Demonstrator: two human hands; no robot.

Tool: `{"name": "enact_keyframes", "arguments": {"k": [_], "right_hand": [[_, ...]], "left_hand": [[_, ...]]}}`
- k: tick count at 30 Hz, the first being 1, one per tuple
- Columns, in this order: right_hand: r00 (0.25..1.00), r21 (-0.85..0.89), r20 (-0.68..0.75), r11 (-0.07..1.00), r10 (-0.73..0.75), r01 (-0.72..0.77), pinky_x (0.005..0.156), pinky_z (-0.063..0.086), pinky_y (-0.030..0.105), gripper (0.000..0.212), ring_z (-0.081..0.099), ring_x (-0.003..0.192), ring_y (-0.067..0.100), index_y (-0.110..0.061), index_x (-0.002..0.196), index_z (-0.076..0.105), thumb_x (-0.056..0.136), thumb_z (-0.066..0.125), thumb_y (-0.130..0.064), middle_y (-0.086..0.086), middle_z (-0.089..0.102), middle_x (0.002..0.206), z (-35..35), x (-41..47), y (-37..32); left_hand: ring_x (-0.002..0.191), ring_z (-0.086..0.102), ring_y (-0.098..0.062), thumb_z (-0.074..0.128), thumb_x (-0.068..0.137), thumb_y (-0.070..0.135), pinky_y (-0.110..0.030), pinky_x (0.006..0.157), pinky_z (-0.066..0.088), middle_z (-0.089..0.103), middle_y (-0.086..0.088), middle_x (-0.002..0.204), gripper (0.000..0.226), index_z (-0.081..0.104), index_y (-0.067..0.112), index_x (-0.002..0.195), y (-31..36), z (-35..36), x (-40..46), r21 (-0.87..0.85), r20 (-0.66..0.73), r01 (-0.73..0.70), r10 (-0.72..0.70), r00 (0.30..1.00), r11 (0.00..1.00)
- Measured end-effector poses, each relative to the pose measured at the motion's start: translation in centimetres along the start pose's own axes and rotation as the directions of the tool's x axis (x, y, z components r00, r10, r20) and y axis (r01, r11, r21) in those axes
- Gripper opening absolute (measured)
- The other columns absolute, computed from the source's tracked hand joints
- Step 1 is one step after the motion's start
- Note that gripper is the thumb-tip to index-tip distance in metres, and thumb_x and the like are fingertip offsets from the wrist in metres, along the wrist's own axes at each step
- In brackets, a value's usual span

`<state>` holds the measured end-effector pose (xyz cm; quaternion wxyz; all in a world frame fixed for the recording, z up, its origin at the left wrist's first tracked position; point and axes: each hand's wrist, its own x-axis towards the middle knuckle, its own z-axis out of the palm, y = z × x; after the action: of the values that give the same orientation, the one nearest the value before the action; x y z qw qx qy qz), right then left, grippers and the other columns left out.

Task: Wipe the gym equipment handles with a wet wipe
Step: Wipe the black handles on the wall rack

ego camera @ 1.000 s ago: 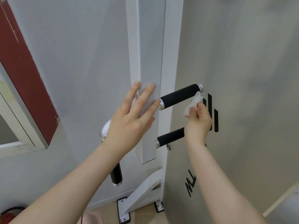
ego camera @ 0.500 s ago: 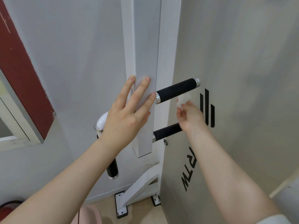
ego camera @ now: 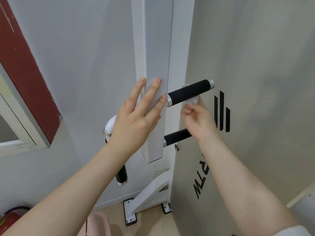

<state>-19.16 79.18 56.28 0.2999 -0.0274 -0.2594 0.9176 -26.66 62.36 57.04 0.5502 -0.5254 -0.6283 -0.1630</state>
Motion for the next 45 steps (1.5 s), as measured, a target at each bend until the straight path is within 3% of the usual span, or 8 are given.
{"name": "enact_keyframes", "arguments": {"k": [13,21,24,32,34,36,40,45], "right_hand": [[0.993,-0.036,-0.085,0.996,0.084,-0.088,0.044,0.039,0.012,0.02,0.047,0.045,0.004,-0.006,0.082,0.057,0.091,0.043,0.005,0.002,0.057,0.073,1.1,-1.8,1.3],[0.938,0.113,-0.346,0.992,-0.006,0.048,0.078,0.056,0.025,0.005,0.061,0.084,0.016,-0.003,0.092,0.059,0.087,0.06,-0.003,0.009,0.065,0.085,1.4,-1.6,-0.5],[0.974,0.168,-0.224,0.986,0.035,0.003,0.082,0.056,0.032,0.008,0.063,0.091,0.019,0.001,0.095,0.058,0.092,0.052,0.0,0.012,0.066,0.093,2.2,-1.9,0.8],[0.956,-0.137,-0.257,0.985,-0.139,0.107,0.088,0.052,0.027,0.01,0.063,0.09,0.019,-0.001,0.09,0.06,0.091,0.051,0.001,0.011,0.065,0.094,1.8,-3.0,0.7],[0.893,-0.426,-0.248,0.87,-0.375,0.248,0.084,0.052,0.019,0.01,0.063,0.084,0.011,-0.009,0.087,0.062,0.09,0.056,-0.003,0.002,0.066,0.087,1.4,-4.0,1.5],[0.761,-0.756,-0.064,0.529,-0.646,0.385,0.08,0.048,0.012,0.011,0.063,0.086,0.001,-0.017,0.085,0.064,0.089,0.059,-0.008,-0.011,0.066,0.087,1.0,-4.5,1.4],[0.663,-0.869,0.362,0.02,-0.655,0.494,0.084,0.039,0.004,0.013,0.058,0.097,-0.011,-0.005,0.096,0.067,0.09,0.057,-0.003,-0.021,0.06,0.1,-0.6,-4.1,1.2],[0.596,-0.901,0.288,-0.002,-0.749,0.433,0.093,0.041,0.012,0.017,0.058,0.11,0.005,-0.007,0.101,0.066,0.092,0.052,-0.008,-0.001,0.064,0.119,-0.2,-2.0,-1.5]], "left_hand": [[0.129,0.032,-0.042,0.058,0.09,0.014,-0.048,0.09,0.048,0.04,-0.015,0.139,0.035,0.048,0.011,0.123,0.2,0.2,-0.1,-0.041,-0.027,-0.003,0.001,1.0,0.999],[0.129,0.03,-0.041,0.058,0.089,0.013,-0.05,0.093,0.046,0.045,-0.018,0.137,0.035,0.049,0.011,0.122,0.1,0.4,-0.2,-0.063,-0.024,0.003,-0.005,1.0,0.998],[0.129,0.03,-0.041,0.058,0.089,0.011,-0.051,0.094,0.046,0.045,-0.018,0.137,0.035,0.049,0.011,0.122,0.1,0.5,-0.2,-0.079,-0.029,0.01,-0.013,0.999,0.997],[0.13,0.03,-0.041,0.058,0.088,0.012,-0.045,0.087,0.045,0.046,-0.018,0.138,0.037,0.048,0.011,0.124,0.0,0.5,-0.1,-0.084,-0.02,0.009,-0.011,1.0,0.996],[0.131,0.03,-0.04,0.059,0.088,0.012,-0.043,0.087,0.042,0.044,-0.017,0.139,0.038,0.048,0.011,0.124,0.0,0.5,-0.1,-0.081,-0.023,0.01,-0.012,1.0,0.997],[0.132,0.029,-0.04,0.057,0.088,0.011,-0.043,0.09,0.04,0.038,-0.015,0.142,0.038,0.047,0.012,0.125,0.0,0.6,-0.3,-0.083,-0.025,0.015,-0.018,1.0,0.996],[0.133,0.028,-0.039,0.059,0.083,0.002,-0.041,0.09,0.04,0.033,-0.013,0.143,0.048,0.045,0.012,0.127,0.0,0.6,-0.3,-0.098,-0.027,0.034,-0.037,0.999,0.995],[0.133,0.028,-0.039,0.058,0.075,-0.005,-0.04,0.08,0.045,0.032,-0.013,0.142,0.055,0.047,0.011,0.126,0.1,0.7,-0.1,-0.122,-0.004,0.062,-0.063,0.998,0.991]]}}
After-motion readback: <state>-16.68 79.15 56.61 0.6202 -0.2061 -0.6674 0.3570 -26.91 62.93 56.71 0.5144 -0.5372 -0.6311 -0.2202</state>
